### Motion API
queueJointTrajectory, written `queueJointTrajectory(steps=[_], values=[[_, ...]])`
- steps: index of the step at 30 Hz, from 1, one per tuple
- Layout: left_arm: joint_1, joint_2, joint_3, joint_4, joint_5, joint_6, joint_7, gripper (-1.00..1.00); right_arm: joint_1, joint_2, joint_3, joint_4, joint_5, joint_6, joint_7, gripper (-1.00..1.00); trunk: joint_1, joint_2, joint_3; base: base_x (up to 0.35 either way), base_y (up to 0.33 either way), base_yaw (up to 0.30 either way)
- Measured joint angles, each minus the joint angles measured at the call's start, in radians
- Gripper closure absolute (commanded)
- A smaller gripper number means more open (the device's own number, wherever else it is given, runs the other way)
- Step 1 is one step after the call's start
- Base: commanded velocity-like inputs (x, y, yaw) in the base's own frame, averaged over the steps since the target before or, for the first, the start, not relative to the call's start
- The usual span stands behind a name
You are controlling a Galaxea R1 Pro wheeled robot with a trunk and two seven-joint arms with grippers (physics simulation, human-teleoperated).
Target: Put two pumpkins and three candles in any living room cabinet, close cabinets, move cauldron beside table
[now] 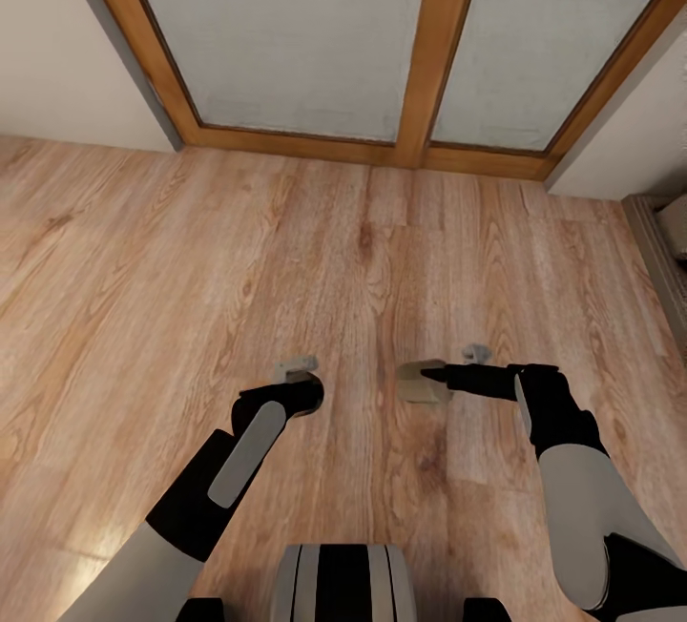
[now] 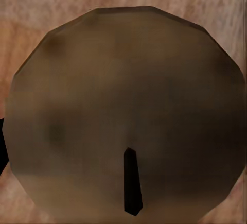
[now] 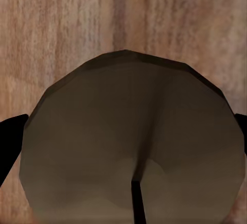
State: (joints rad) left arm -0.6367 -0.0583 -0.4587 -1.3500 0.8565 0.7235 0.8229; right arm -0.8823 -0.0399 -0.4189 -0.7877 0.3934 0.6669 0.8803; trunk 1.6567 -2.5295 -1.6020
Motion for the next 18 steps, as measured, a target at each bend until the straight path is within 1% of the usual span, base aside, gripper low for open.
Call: queueJointTrajectory(steps=[18], values=[[0.0,0.002,0.003,0.0,0.001,0.0,0.0,1.0,0.003,0.0,0.0,-0.001,0.0,-0.014,-0.001,1.0,-0.008,0.004,0.07,0.0,0.0,0.0]])
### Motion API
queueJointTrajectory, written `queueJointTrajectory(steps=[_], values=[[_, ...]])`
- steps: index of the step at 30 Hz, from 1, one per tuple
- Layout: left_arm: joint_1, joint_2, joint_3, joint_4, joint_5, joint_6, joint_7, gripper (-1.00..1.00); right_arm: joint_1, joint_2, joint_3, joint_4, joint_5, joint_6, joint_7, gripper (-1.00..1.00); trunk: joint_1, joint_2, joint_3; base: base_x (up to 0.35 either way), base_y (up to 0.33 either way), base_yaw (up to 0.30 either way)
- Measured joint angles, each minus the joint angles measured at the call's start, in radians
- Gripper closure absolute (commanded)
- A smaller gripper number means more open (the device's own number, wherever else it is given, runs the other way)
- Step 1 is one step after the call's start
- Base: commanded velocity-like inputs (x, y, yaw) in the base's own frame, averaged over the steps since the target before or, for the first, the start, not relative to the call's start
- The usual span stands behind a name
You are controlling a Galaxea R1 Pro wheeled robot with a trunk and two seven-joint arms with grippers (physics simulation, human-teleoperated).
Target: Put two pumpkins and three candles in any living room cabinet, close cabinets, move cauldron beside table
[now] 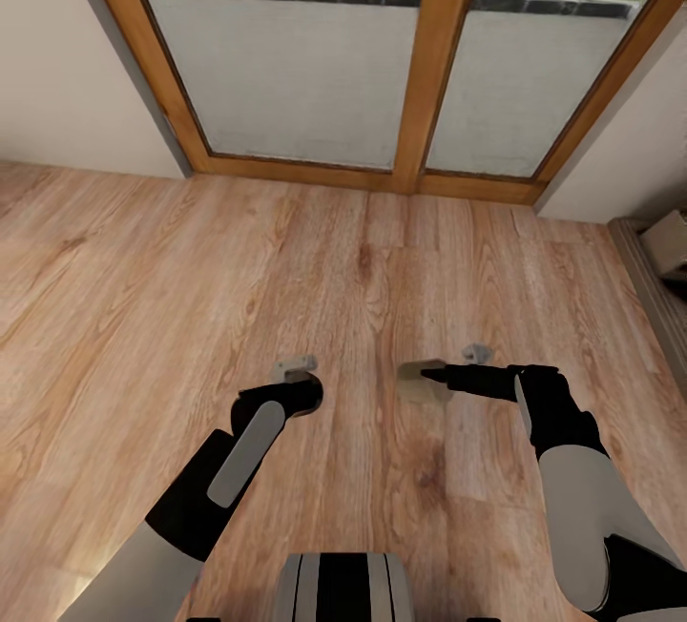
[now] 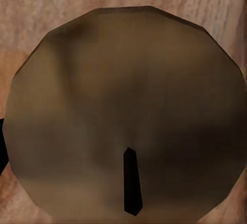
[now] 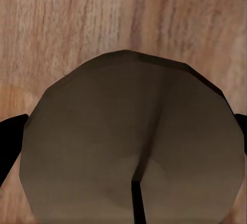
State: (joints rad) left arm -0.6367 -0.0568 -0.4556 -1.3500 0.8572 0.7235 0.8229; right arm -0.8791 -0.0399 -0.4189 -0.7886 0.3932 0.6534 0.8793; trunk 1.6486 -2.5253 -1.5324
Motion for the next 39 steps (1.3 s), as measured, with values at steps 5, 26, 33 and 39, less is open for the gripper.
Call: queueJointTrajectory(steps=[5,26,33,39], values=[[0.0,0.0,0.001,0.0,0.0,0.0,0.0,1.0,0.0,0.0,0.0,0.0,0.0,0.0,0.0,1.0,-0.002,0.001,0.019,0.0,0.0,0.0],[0.0,0.003,0.005,0.0,0.0,-0.002,-0.002,1.0,0.0,-0.003,0.0,0.009,0.0,0.0,-0.001,1.0,-0.012,0.006,0.101,0.0,0.0,0.0],[0.0,0.003,0.007,0.0,0.001,-0.002,-0.002,1.0,0.0,-0.003,0.0,0.012,0.0,-0.001,-0.002,1.0,-0.015,0.008,0.128,0.0,0.0,0.0],[0.0,0.004,0.008,0.0,0.002,-0.003,-0.002,1.0,0.001,-0.003,0.0,0.016,0.0,-0.019,-0.002,1.0,-0.018,0.009,0.151,0.0,0.0,0.0]])
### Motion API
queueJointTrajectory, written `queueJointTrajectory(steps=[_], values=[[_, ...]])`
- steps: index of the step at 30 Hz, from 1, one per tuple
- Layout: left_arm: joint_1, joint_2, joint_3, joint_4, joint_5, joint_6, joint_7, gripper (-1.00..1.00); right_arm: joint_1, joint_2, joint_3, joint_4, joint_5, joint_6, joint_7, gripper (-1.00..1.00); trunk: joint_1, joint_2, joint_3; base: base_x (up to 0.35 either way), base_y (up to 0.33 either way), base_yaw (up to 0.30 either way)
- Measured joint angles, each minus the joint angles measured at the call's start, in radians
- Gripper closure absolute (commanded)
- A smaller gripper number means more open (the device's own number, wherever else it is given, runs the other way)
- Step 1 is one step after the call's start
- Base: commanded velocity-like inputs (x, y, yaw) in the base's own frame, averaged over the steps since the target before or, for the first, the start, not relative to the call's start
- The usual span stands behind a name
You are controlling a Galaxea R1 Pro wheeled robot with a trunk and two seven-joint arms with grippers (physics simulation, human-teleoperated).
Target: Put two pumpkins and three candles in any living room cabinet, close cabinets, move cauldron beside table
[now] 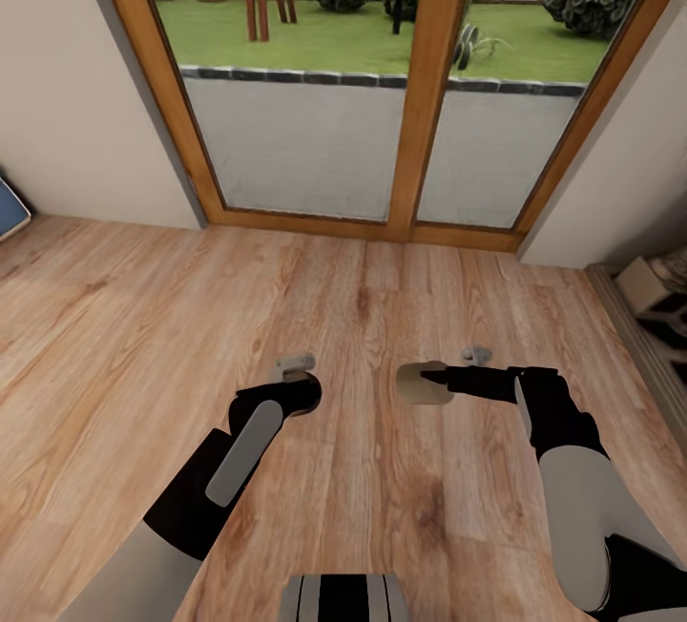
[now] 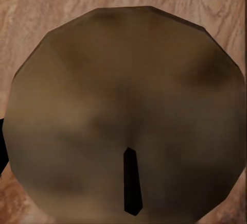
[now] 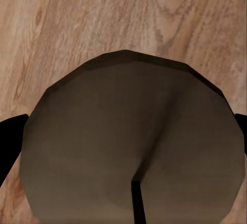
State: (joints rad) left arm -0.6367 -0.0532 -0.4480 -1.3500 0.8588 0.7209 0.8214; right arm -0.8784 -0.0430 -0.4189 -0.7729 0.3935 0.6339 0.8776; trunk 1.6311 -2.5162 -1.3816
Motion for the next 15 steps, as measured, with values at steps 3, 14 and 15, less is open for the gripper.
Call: queueJointTrajectory(steps=[3,14,15], values=[[0.0,0.0,0.0,0.0,0.0,0.0,0.0,1.0,0.001,0.0,0.0,0.001,0.0,0.0,0.0,1.0,-0.001,0.001,0.012,0.0,0.0,0.0],[0.0,0.001,0.001,-0.001,0.001,-0.001,0.0,1.0,0.001,0.0,0.0,0.001,0.0,-0.001,0.0,1.0,-0.006,0.003,0.056,0.0,0.0,0.125],[0.0,0.001,0.002,-0.001,0.0,-0.002,0.0,1.0,0.001,0.0,0.0,0.001,0.0,-0.001,0.0,1.0,-0.007,0.003,0.061,0.0,0.0,0.262]])
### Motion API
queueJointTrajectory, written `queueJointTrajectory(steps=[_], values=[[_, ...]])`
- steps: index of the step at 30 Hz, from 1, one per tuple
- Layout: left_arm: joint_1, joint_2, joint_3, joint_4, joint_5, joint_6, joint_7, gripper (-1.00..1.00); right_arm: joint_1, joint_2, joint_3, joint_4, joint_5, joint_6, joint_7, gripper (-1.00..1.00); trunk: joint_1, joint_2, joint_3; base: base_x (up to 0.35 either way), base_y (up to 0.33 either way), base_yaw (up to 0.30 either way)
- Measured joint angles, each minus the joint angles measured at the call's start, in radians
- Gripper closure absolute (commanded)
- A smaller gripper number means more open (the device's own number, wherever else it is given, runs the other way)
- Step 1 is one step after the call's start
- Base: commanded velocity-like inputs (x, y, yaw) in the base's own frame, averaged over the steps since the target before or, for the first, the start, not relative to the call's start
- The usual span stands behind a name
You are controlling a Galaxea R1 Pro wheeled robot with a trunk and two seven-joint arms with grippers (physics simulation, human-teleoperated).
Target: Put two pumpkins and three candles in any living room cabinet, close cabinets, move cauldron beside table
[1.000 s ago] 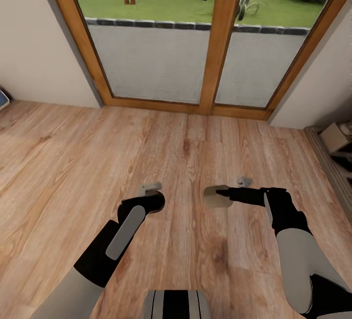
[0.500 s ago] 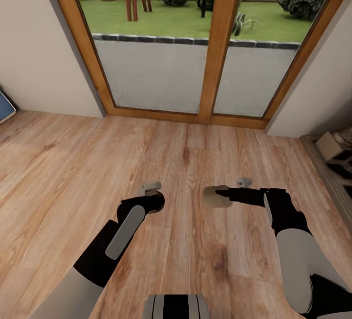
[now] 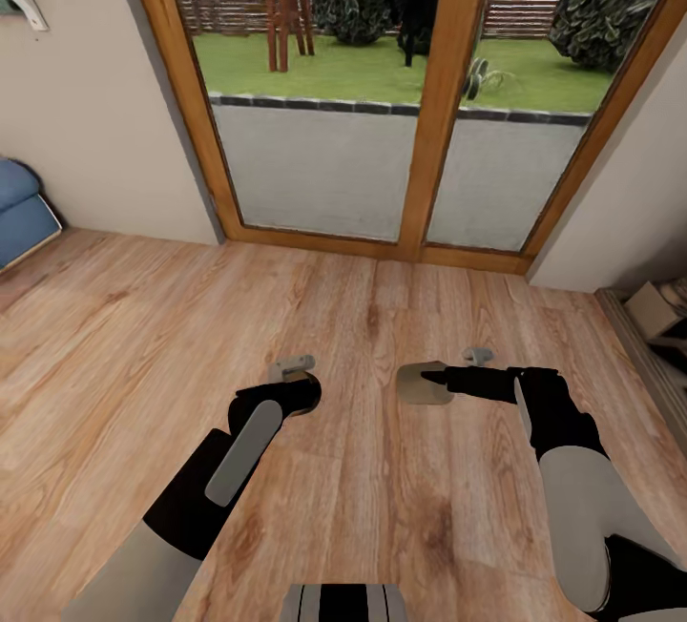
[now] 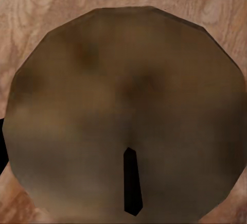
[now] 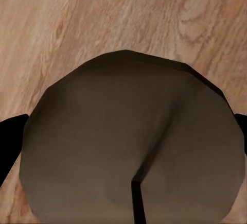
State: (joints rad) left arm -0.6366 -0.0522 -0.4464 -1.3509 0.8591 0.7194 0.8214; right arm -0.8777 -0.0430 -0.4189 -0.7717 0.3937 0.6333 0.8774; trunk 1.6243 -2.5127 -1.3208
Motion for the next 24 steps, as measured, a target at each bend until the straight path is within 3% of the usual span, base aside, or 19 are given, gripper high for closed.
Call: queueJointTrajectory(steps=[10,24], values=[[0.0,0.0,0.002,-0.005,0.003,-0.001,0.0,1.0,0.0,0.001,0.0,0.007,0.0,-0.001,0.0,1.0,-0.004,0.002,0.041,0.0,0.0,0.136],[0.0,0.001,0.021,-0.004,0.004,-0.002,0.0,1.0,0.0,0.003,0.0,0.018,0.0,-0.002,-0.038,1.0,-0.011,0.006,0.095,0.0,0.0,0.24]])
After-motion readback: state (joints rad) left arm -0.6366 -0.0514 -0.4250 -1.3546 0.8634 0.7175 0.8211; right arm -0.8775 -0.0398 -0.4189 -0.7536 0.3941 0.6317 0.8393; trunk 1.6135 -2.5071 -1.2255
